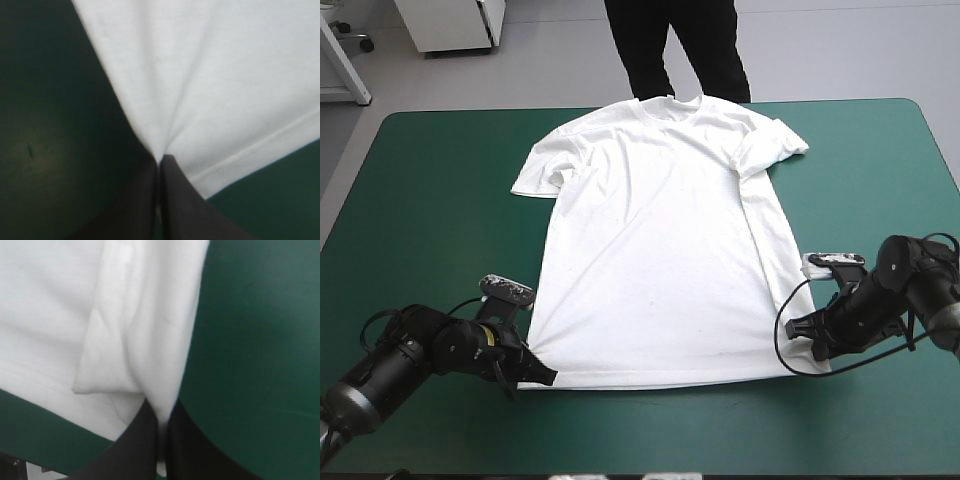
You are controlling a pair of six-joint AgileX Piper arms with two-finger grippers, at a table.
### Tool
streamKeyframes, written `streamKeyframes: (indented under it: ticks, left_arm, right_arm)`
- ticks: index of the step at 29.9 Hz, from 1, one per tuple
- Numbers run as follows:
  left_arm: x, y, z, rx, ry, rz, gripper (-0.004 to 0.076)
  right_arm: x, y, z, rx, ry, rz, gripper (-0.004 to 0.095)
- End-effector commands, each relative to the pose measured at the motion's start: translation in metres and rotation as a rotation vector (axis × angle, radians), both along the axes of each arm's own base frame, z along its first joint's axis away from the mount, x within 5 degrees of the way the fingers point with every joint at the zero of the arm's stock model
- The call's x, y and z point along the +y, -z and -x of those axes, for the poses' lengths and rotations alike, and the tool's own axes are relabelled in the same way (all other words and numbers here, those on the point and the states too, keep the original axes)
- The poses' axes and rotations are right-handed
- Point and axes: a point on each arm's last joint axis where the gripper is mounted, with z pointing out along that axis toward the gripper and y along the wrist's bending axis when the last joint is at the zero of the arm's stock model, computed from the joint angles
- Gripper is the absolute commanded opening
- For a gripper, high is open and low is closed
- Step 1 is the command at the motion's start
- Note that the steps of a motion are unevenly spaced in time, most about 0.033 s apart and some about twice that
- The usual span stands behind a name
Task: Fold the cloth
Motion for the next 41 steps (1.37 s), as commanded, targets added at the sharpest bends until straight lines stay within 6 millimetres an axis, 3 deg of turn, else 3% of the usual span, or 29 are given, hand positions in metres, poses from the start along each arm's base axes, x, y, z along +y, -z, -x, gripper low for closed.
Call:
streamKeyframes:
  ticks: [1, 12, 19, 21, 24, 29, 31, 35, 41]
  left_arm:
    - [0.003, -0.006, 0.011, -0.02, -0.017, 0.031, -0.0009]
    - [0.017, 0.007, 0.046, 0.048, -0.051, 0.058, -0.0009]
    - [0.018, 0.012, 0.054, 0.081, -0.055, 0.071, -0.0009]
    - [0.018, 0.012, 0.054, 0.085, -0.056, 0.074, -0.0008]
    - [0.018, 0.012, 0.055, 0.091, -0.055, 0.073, 0.0027]
    - [0.02, 0.013, 0.057, 0.11, -0.047, 0.039, 0.0229]
    - [0.023, 0.012, 0.058, 0.126, -0.046, 0.007, 0.0326]
    - [0.024, -0.013, 0.055, 0.118, -0.073, -0.005, 0.0437]
    - [0.017, -0.106, 0.031, -0.221, -0.132, 0.155, 0.0452]
  right_arm:
    - [0.0, -0.006, 0.021, 0.002, 0.004, -0.015, -0.0017]
    - [-0.001, 0.015, 0.064, 0.049, 0.036, -0.02, -0.0017]
    - [-0.002, 0.017, 0.069, 0.05, 0.034, -0.02, -0.0005]
    - [-0.002, 0.017, 0.069, 0.05, 0.034, -0.02, 0.0046]
    - [-0.002, 0.016, 0.068, 0.044, 0.031, -0.016, 0.021]
    - [-0.005, 0.002, 0.064, -0.016, 0.054, 0.018, 0.0576]
    - [-0.008, -0.011, 0.061, -0.078, 0.062, 0.047, 0.0636]
    - [-0.013, -0.05, 0.055, -0.245, 0.094, 0.093, 0.0633]
    - [-0.021, -0.115, 0.045, -0.511, 0.181, 0.14, 0.0633]
